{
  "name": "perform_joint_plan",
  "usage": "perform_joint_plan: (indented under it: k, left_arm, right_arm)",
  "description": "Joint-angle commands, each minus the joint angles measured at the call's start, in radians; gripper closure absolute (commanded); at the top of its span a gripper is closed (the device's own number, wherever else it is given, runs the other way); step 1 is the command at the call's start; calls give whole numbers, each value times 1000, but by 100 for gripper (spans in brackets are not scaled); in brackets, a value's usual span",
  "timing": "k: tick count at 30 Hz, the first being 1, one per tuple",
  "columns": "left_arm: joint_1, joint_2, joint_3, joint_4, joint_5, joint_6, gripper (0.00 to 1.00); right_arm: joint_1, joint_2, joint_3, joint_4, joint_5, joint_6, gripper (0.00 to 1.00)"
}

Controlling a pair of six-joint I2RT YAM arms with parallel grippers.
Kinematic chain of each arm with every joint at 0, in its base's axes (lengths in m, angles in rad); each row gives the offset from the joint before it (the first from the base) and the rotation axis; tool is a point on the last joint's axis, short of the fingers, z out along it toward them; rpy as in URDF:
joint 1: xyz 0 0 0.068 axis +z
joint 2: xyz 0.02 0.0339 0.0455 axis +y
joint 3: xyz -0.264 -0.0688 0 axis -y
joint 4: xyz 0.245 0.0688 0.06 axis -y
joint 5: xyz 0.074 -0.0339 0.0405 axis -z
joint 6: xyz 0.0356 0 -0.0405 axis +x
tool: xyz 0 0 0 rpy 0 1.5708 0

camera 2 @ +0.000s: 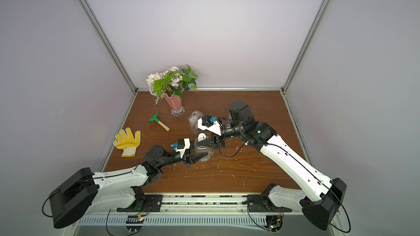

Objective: Screw on the bottle caps
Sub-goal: Screw the bottle cap onto the plastic bottle.

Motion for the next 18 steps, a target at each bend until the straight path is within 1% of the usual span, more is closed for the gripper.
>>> perform_joint_plan:
  k: [1, 3, 4, 7, 10, 13, 18]
  left_arm:
    - [9, 4, 19, 18, -7, 8, 55]
    - [10, 5, 19, 20, -7, 8, 55]
    - [9, 5, 18, 19, -10, 8, 55]
    - [9, 5, 18, 19, -15, 8, 56]
    - [10, 0, 19, 18, -23, 13, 56]
    - [10, -8, 20, 19, -41, 15, 56]
    - [10, -32, 25, 19, -93, 18, 56]
  right_arm:
    - [6, -3, 41, -3, 6, 13, 44]
    - [5, -3, 37, 1, 7, 19, 48]
    - [5, -2, 35, 1, 8, 24, 51]
    - [8, 0, 30, -4, 17, 27, 57]
    - [10, -2, 22, -3, 34, 31, 66]
    - [14, -3, 10, 3, 59, 44, 70]
    - [24, -11, -26, 25, 143, 90, 78]
